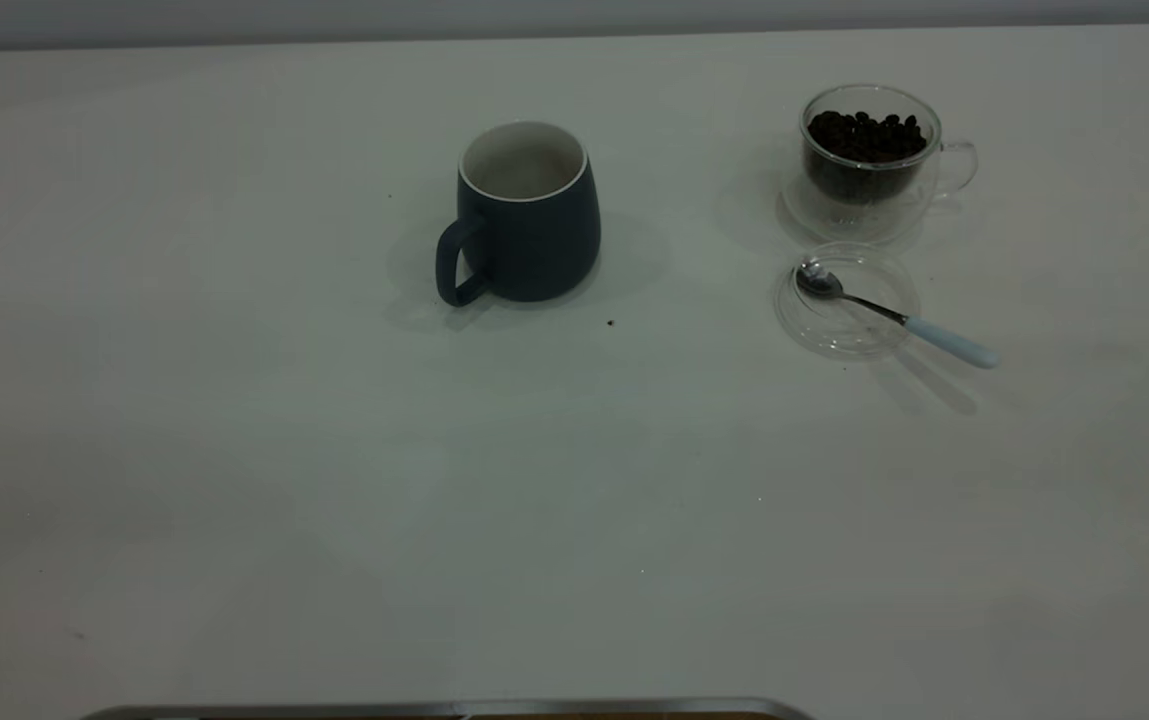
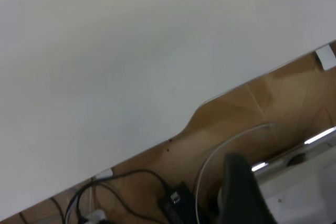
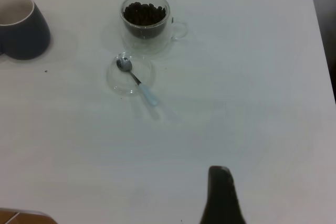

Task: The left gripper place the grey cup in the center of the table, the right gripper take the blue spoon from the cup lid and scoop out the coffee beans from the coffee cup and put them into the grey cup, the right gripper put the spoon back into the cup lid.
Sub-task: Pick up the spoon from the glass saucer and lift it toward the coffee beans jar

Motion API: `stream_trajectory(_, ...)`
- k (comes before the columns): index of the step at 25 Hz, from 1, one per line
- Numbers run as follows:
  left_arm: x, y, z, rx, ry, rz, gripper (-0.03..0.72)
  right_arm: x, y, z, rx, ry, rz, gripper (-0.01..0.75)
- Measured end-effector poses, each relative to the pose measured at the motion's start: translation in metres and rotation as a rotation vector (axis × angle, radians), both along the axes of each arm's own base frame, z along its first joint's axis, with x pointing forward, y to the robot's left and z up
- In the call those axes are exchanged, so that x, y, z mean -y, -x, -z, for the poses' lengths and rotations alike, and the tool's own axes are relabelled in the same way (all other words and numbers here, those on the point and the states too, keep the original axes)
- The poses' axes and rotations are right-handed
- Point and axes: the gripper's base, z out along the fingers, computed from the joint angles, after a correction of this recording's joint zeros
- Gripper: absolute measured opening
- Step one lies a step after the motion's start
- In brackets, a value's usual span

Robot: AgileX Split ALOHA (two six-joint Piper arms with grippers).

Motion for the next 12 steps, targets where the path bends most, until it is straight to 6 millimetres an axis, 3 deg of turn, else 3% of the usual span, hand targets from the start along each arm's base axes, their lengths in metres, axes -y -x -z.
stream_trajectory(12, -0.012, 0.024, 0.005, 0.166, 0.084, 0.000, 0.498, 0.000, 0.000, 0.000, 0.000, 0.000, 0.000, 0.575)
